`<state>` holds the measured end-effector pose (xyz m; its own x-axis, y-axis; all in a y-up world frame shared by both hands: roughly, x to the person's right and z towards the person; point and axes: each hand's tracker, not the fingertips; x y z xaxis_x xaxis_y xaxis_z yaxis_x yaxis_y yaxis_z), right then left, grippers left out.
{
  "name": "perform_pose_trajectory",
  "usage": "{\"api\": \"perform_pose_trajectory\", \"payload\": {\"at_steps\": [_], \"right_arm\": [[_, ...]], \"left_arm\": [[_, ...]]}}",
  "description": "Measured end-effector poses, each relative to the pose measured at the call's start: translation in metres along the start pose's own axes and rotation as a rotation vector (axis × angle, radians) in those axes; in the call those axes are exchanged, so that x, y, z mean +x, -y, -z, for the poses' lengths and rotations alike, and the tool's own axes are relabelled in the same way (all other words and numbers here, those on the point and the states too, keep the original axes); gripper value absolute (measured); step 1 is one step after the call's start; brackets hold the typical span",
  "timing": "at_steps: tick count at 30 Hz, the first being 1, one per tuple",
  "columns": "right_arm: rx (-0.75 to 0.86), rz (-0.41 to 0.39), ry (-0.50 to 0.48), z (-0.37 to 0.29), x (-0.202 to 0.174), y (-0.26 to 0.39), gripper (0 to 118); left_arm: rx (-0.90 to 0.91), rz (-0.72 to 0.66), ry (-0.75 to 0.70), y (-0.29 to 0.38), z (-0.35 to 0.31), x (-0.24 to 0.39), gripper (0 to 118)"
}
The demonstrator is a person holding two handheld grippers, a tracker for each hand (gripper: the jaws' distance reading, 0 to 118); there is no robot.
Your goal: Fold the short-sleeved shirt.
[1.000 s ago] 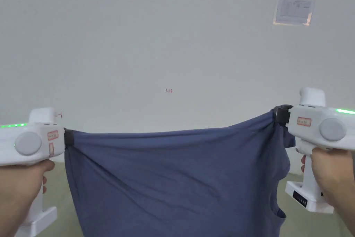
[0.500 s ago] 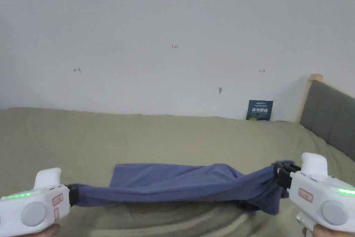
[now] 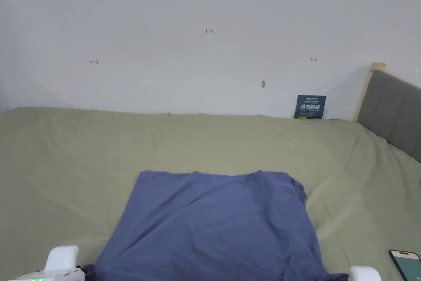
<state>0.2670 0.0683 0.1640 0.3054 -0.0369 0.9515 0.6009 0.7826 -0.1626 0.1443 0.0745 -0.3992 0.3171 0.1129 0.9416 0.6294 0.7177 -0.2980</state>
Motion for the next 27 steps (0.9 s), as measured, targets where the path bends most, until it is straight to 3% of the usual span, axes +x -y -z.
{"api": "perform_pose_trajectory", "payload": {"at_steps": [1,2,3,4,5,8,12,13,14,15,16,17,19,21,23,25,26,27], "right_arm": [[0.014,0.009,0.008,-0.001,0.001,0.002,31],[0.054,0.037,-0.017,-0.006,0.003,0.003,31],[0.075,0.056,-0.025,-0.010,0.005,0.001,63],[0.080,0.099,-0.052,-0.014,0.008,-0.001,95],[0.072,0.158,-0.100,-0.021,0.010,-0.004,115],[0.164,0.222,-0.149,-0.060,0.009,-0.007,116],[0.167,0.190,-0.170,-0.103,-0.008,-0.014,116],[0.170,0.185,-0.172,-0.111,-0.012,-0.011,113],[0.170,0.170,-0.174,-0.115,-0.017,-0.007,97],[0.172,0.132,-0.170,-0.117,-0.021,-0.004,68],[0.190,0.103,-0.166,-0.119,-0.024,-0.002,30],[0.196,0.055,-0.134,-0.119,-0.027,-0.005,0],[0.218,-0.046,-0.059,-0.114,-0.033,-0.006,0],[0.165,-0.022,-0.119,-0.108,-0.033,-0.007,0],[0.144,0.018,-0.109,-0.104,-0.036,-0.004,0],[0.135,-0.002,-0.115,-0.104,-0.042,-0.003,0],[0.140,-0.023,-0.111,-0.104,-0.044,-0.002,0],[0.147,-0.034,-0.107,-0.104,-0.047,-0.002,0]], "left_arm": [[0.003,-0.001,-0.006,-0.001,0.001,-0.001,35],[0.013,-0.004,-0.001,-0.002,0.000,-0.003,47],[0.047,0.004,-0.003,-0.003,-0.003,-0.004,87],[0.051,0.014,0.003,-0.001,-0.012,0.001,112],[0.072,0.029,0.023,-0.002,-0.022,0.002,114],[0.193,0.068,0.071,0.000,-0.075,0.017,113],[0.221,0.133,0.064,0.015,-0.132,0.030,113],[0.214,0.135,0.060,0.020,-0.139,0.031,109],[0.205,0.134,0.053,0.028,-0.145,0.031,90],[0.208,0.129,0.057,0.038,-0.147,0.027,58],[0.216,0.122,0.068,0.046,-0.149,0.024,21],[0.233,0.115,0.070,0.050,-0.148,0.021,4],[0.138,0.160,0.010,0.047,-0.131,0.015,3],[0.141,0.193,-0.018,0.044,-0.118,0.012,1],[0.136,0.100,0.000,0.044,-0.112,0.004,1],[0.095,0.083,0.024,0.046,-0.110,0.004,2],[0.074,0.088,0.021,0.048,-0.109,0.006,14],[0.103,0.104,-0.002,0.051,-0.109,0.010,50]]}}
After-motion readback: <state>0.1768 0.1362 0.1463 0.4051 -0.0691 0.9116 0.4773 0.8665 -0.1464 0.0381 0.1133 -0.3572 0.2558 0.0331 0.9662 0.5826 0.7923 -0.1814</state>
